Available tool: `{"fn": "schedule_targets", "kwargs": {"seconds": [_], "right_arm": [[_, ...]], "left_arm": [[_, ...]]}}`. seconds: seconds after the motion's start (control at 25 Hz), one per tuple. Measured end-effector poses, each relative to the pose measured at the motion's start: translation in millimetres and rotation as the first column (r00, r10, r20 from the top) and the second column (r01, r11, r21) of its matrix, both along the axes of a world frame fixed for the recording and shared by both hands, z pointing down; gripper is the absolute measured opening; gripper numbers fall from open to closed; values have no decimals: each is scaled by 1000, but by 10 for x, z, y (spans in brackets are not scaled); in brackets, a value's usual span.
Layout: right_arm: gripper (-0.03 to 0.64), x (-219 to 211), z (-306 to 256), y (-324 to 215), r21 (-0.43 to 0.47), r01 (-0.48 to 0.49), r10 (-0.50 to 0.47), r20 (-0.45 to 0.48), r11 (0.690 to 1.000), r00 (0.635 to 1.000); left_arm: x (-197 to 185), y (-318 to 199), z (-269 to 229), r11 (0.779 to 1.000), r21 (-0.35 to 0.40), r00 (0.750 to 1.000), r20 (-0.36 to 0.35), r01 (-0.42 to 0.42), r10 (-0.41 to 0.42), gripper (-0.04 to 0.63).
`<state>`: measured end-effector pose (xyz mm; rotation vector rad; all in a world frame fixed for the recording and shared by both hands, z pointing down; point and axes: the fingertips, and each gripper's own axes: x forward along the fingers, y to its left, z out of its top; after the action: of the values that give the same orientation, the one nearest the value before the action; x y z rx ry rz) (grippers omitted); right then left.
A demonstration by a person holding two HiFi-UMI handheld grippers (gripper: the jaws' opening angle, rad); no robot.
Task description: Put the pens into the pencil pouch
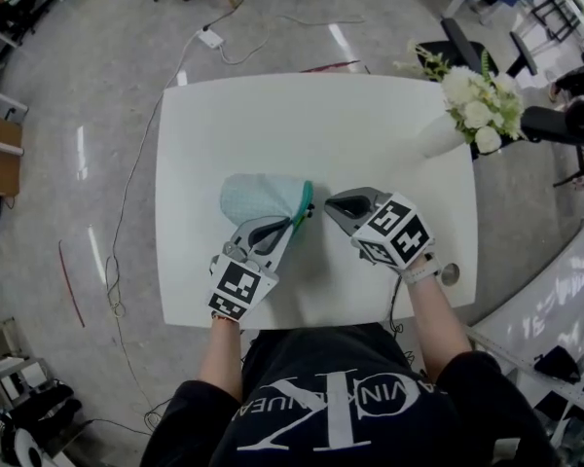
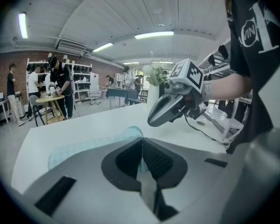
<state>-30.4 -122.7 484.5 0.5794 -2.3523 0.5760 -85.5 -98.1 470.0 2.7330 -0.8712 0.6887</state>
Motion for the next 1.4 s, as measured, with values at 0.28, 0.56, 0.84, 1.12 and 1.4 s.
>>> {"fn": "schedule_targets", "kwargs": {"seconds": [0.28,0.56,0.84,1.12,1.4], "right_arm": [[9,37,48,86,-4,-124,124,92,992,988],[9,1,34,154,0,-143,142,127,990,982],[9,-94,6,212,24,-137,132,148,990,980],[9,-59,14,239,19,-142,138,152,990,979],[9,-33,-18,252,22,-158,153,160,987,975]], "left_arm": [[-173,188,216,996,-70,999,13,47,-46,8],[-509,305,256,984,-108,990,-4,142,-144,8],[-661,359,308,966,-143,975,-33,214,-221,8],[-667,382,320,958,-169,968,-58,232,-245,9],[-679,391,279,958,-160,967,-63,236,-249,9]]}}
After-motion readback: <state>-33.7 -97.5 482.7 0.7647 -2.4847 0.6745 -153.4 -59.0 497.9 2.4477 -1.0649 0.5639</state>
